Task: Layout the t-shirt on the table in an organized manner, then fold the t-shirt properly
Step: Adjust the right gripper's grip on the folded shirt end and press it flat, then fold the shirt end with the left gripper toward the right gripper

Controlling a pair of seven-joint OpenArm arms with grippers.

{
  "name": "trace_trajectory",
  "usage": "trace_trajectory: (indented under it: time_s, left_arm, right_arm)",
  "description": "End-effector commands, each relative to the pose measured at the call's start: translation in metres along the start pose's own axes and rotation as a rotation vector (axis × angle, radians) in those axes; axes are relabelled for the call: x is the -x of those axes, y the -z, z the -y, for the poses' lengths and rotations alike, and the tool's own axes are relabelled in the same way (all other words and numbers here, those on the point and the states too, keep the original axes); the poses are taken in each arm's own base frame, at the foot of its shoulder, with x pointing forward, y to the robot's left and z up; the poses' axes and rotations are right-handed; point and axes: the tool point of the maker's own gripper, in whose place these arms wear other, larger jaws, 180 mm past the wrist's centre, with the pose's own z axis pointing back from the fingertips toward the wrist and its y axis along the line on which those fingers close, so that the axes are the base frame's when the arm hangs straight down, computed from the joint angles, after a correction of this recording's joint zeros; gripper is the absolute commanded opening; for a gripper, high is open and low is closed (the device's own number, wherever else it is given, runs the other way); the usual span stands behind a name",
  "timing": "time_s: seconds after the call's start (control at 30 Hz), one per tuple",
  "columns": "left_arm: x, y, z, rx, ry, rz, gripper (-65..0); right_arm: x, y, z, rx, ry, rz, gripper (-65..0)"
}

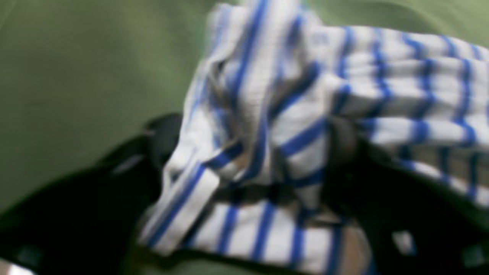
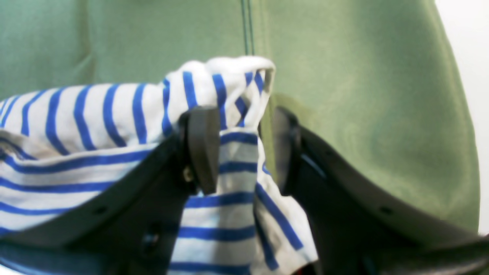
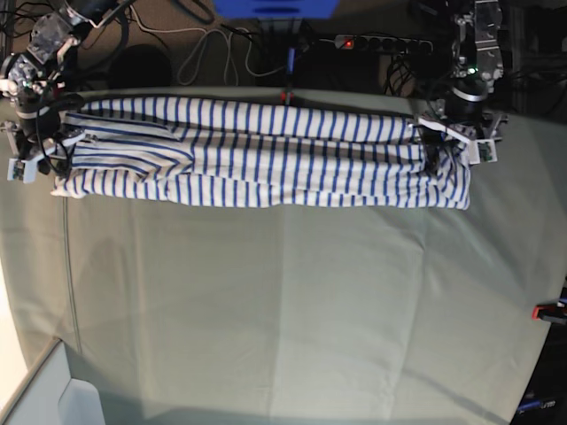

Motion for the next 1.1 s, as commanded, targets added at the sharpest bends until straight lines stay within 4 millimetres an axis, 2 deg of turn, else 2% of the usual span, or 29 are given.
trace_trajectory:
  time_s: [0.0, 0.1, 0.17, 0.23, 0.33, 0.47, 0.53, 0.6, 0.63, 0.73, 0.87, 0.97, 1.07]
  left_arm:
    - [0.001, -0.001, 0.005, 0.033, 0.011, -0.014, -34.7]
    - [-0.004, -0.001, 0.014, 0.087, -0.050, 0.007, -47.0]
    - [-0.009, -0.002, 0.015, 0.104, -0.099, 0.025, -51.1]
    - [-0.018, -0.002, 0.016, 0.116, -0.119, 0.050, -51.1]
    - [-0.052, -0.006, 0.028, 0.162, -0.087, 0.132, -51.2]
    - [-0.083, -0.024, 0.042, 0.194, -0.052, 0.214, -51.4]
    - [-0.095, -0.033, 0.062, 0.239, 0.000, 0.244, -53.8]
    - [-0.097, -0.039, 0.083, 0.262, 0.072, 0.247, -63.4]
    - [-0.095, -0.040, 0.094, 0.256, 0.098, 0.247, -65.0]
    - [-0.082, -0.043, 0.132, 0.283, 0.198, 0.228, -64.5]
    - [-0.067, -0.053, 0.199, 0.414, 0.249, 0.219, -64.9]
    - [-0.059, -0.062, 0.243, 0.505, 0.271, 0.218, -64.9]
    - [-0.053, -0.066, 0.277, 0.584, 0.331, 0.226, -64.5]
  right_arm:
    - [-0.016, -0.001, 0.006, 0.007, -0.006, 0.055, -41.0]
    - [-0.016, -0.001, 0.006, 0.007, -0.006, 0.055, -41.0]
    - [-0.016, -0.001, 0.006, 0.007, -0.006, 0.055, -41.0]
    - [-0.016, -0.001, 0.006, 0.007, -0.006, 0.055, -41.0]
    - [-0.015, -0.002, 0.006, 0.007, -0.006, 0.052, -41.0]
    - [-0.015, -0.002, 0.006, 0.007, -0.006, 0.052, -41.0]
    - [-0.015, -0.002, 0.006, 0.007, -0.006, 0.052, -41.0]
    - [-0.015, -0.002, 0.006, 0.007, -0.006, 0.052, -41.0]
    - [-0.015, -0.002, 0.006, 0.007, -0.006, 0.052, -41.0]
    - [-0.015, -0.002, 0.006, 0.007, -0.006, 0.052, -41.0]
    - [-0.016, -0.002, 0.006, 0.007, -0.007, 0.053, -41.0]
    - [-0.016, -0.002, 0.006, 0.007, -0.007, 0.053, -41.0]
    - [-0.016, -0.002, 0.006, 0.007, -0.007, 0.053, -41.0]
